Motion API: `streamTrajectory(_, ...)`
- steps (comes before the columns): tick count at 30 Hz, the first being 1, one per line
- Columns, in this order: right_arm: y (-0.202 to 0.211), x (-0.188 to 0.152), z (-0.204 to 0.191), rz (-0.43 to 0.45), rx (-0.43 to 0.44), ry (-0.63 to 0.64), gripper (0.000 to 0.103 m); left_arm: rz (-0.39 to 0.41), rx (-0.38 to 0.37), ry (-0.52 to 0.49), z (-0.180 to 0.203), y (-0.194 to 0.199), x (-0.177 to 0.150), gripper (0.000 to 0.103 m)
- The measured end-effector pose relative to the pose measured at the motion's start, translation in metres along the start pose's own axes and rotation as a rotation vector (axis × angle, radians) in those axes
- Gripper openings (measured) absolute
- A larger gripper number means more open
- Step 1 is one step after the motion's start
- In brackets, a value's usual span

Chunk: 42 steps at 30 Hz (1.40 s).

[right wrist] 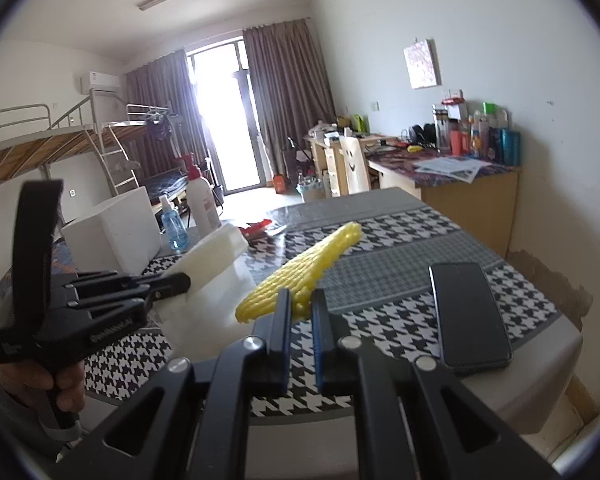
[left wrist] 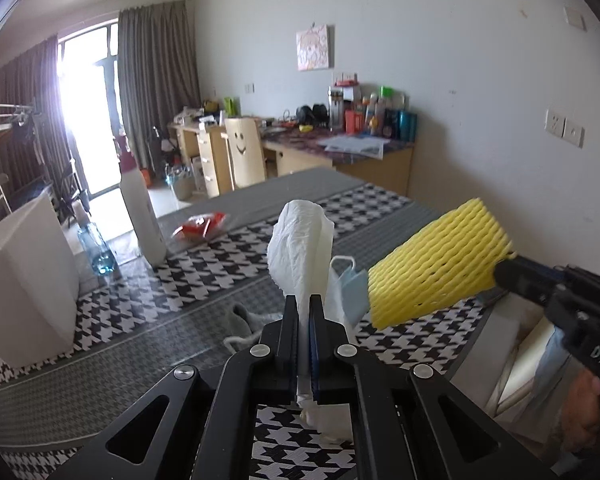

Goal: Organize soft objects
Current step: 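Grasp the white plastic bag with the left tool while the right tool holds the foam sleeve, then carry the white bag and yellow foam sleeve over to the white foam box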

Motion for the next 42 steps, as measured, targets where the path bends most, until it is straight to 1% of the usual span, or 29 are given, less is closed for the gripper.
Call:
streamTrajectory(5, 0.003, 0.007, -0.010, 0.020, 0.008, 0.025, 0.012, 0.053, 0.016, 0.020, -0.010, 0.019, 0.010, 0.005)
streamTrajectory(14, 0.005, 0.019, -0.024, 0.051, 0.031, 0.058, 0.012, 0.112, 0.033, 0.041, -0.022, 0.047, 0.020, 0.005)
streamTrajectory(17, 0.006, 0.021, -0.028, 0.060, 0.041, 0.067, 0.012, 0.118, 0.040, 0.057, -0.029, 0.053, 0.021, 0.005)
streamTrajectory(23, 0.004, 0.026, -0.037, 0.069, 0.061, 0.085, 0.012, 0.142, 0.081, 0.052, -0.036, 0.063, 0.024, 0.005)
streamTrajectory(27, 0.003, 0.030, -0.043, 0.075, 0.072, 0.094, 0.012, 0.149, 0.081, 0.052, -0.039, 0.067, 0.024, 0.005)
streamTrajectory(30, 0.001, 0.033, -0.050, 0.078, 0.086, 0.105, 0.012, 0.161, 0.096, 0.056, -0.045, 0.072, 0.024, 0.005)
streamTrajectory(35, -0.005, 0.038, -0.058, 0.077, 0.097, 0.115, 0.012, 0.176, 0.124, 0.066, -0.058, 0.078, 0.027, 0.005)
streamTrajectory(42, -0.015, 0.048, -0.073, 0.083, 0.109, 0.143, 0.012, 0.189, 0.181, 0.070, -0.080, 0.080, 0.033, 0.005)
Point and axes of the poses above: each gripper's, at about its wrist camera, not at the fingertips, and y roughly against the way its jaws point, z to its right, x to its top, the point moved 8 cm from there along -y, roughly the way its jaws point
